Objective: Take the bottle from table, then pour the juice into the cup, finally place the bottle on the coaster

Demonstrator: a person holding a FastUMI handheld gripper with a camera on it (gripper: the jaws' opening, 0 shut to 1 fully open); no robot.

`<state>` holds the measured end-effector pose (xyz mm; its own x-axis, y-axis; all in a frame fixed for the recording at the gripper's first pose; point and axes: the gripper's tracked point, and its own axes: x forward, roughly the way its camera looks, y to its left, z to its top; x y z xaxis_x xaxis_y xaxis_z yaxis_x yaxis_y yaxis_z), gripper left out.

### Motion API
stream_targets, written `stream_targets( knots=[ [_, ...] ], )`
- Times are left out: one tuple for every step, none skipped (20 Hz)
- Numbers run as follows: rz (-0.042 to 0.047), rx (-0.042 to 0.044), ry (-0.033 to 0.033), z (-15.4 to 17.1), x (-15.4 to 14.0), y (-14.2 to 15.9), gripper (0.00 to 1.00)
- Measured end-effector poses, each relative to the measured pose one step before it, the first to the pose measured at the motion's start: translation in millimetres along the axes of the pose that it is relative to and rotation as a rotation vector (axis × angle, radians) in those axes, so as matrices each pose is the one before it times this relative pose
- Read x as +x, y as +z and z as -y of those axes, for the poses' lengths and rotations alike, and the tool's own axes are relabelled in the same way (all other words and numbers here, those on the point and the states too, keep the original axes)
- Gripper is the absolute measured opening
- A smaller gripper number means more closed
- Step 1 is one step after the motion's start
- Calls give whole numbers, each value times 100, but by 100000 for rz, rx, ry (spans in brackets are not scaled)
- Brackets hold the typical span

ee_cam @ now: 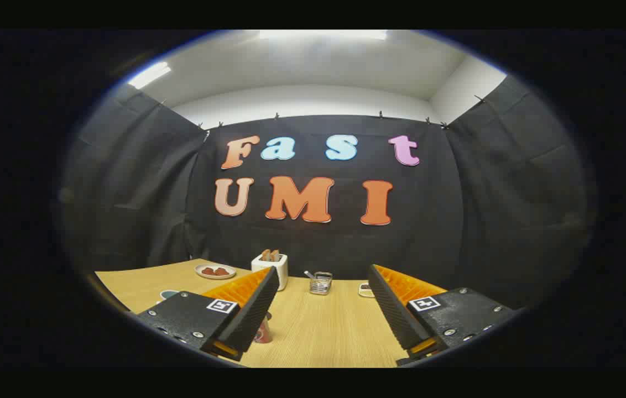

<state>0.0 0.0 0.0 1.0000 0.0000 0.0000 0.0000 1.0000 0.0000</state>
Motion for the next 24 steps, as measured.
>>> stream_targets(
  knots=[
    [346, -46, 200, -64, -99, 267, 97],
    [-59, 200, 40, -39, 27, 130, 97],
    [-21, 417, 161, -142, 5, 123, 97],
    [291, -169, 460, -199, 64, 138, 97],
    [220, -447, 113, -154, 91, 121, 97],
    [172, -272, 179, -167, 74, 92, 97],
    [71, 6, 514, -196, -105, -61, 97],
    [-366, 293, 570, -231, -63, -65, 97],
    [-234, 322, 513, -163, 82, -130, 97],
    [-91, 277, 102, 20, -36, 165, 97],
    [-41, 241, -70, 148, 16, -8, 97],
    [186, 114, -300, 119, 48, 133, 97],
    [362, 147, -376, 256, -138, 130, 97],
    [328, 133, -238, 140, 4, 116, 97],
    [-359, 194, -180, 51, 16, -138, 97],
    [-520, 261, 110, 32, 27, -201, 97],
    [-475, -182, 352, -87, -44, -235, 97],
    [-406, -313, -134, -11, 3, -291, 97],
    [-415, -438, 270, -104, 30, -312, 97],
    [-379, -87, 271, -221, 55, -357, 97],
    [-765, 187, 667, -231, -27, -507, 97],
    [-801, 569, 756, -407, 55, -491, 97],
    [-893, 803, 722, -211, -67, -523, 97],
    [-997, 784, 799, -289, 71, -620, 97]
  ],
)
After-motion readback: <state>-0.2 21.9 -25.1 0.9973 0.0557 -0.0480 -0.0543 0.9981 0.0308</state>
